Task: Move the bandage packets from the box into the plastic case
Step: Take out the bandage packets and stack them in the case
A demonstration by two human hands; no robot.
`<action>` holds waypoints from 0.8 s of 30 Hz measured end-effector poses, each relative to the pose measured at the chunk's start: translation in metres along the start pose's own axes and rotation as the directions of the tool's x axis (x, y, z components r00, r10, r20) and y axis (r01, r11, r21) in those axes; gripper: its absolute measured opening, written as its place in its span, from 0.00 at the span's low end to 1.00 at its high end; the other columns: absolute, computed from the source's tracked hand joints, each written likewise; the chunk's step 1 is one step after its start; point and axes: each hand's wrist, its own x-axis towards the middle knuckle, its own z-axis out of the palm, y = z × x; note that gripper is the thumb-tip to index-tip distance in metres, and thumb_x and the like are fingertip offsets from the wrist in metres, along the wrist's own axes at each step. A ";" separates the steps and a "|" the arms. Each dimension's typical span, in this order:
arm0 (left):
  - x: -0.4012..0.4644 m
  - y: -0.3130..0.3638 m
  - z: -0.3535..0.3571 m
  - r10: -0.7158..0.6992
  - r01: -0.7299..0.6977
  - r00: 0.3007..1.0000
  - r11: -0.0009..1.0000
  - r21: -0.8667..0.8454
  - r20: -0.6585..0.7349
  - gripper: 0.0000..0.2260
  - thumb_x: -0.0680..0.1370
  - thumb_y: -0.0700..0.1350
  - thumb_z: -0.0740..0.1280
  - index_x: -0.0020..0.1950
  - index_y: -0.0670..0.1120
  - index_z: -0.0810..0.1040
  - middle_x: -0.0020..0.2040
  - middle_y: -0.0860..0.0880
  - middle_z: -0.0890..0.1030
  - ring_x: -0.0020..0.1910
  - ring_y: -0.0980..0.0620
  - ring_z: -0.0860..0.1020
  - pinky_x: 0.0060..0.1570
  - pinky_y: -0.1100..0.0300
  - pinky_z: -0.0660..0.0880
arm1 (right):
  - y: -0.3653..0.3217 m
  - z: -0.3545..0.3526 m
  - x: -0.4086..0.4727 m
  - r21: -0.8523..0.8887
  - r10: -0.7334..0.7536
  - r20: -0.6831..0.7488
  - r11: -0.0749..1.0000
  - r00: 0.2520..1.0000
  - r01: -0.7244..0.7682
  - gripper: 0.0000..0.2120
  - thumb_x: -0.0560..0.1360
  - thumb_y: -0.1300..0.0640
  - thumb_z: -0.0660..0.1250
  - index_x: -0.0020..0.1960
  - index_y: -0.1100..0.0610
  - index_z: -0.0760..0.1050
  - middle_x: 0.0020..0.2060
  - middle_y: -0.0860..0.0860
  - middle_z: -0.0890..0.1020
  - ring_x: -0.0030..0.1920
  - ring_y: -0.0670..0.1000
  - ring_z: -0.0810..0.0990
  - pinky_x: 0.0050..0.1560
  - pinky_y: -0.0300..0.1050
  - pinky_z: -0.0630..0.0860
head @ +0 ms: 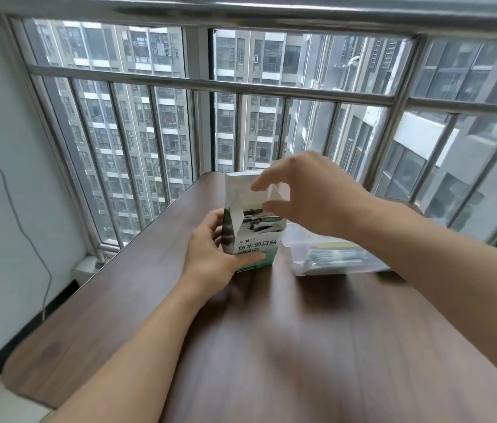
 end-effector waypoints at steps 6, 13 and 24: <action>0.000 -0.001 -0.004 0.030 -0.030 1.000 0.999 0.029 0.010 0.34 0.56 0.35 0.85 0.57 0.50 0.77 0.52 0.48 0.84 0.53 0.46 0.82 0.51 0.58 0.80 | 0.006 0.006 0.007 0.121 -0.020 0.088 0.993 0.996 0.009 0.08 0.78 0.52 0.70 0.57 0.49 0.84 0.50 0.41 0.85 0.40 0.34 0.78 0.46 0.25 0.69; 0.003 -0.003 -0.009 0.018 -0.015 0.999 0.998 0.063 -0.051 0.35 0.59 0.36 0.84 0.62 0.52 0.76 0.53 0.54 0.84 0.53 0.55 0.82 0.52 0.58 0.80 | 0.077 -0.017 -0.009 0.001 0.325 0.224 0.943 0.919 -0.334 0.13 0.80 0.51 0.68 0.40 0.56 0.82 0.35 0.50 0.83 0.37 0.49 0.81 0.37 0.44 0.76; -0.003 0.004 0.001 -0.009 0.010 0.999 1.000 0.021 -0.037 0.33 0.60 0.37 0.84 0.62 0.48 0.76 0.54 0.50 0.85 0.55 0.50 0.83 0.52 0.56 0.81 | 0.070 0.018 -0.075 0.269 0.346 0.388 0.844 0.854 -0.464 0.08 0.79 0.58 0.69 0.41 0.57 0.79 0.28 0.52 0.79 0.25 0.49 0.79 0.26 0.42 0.76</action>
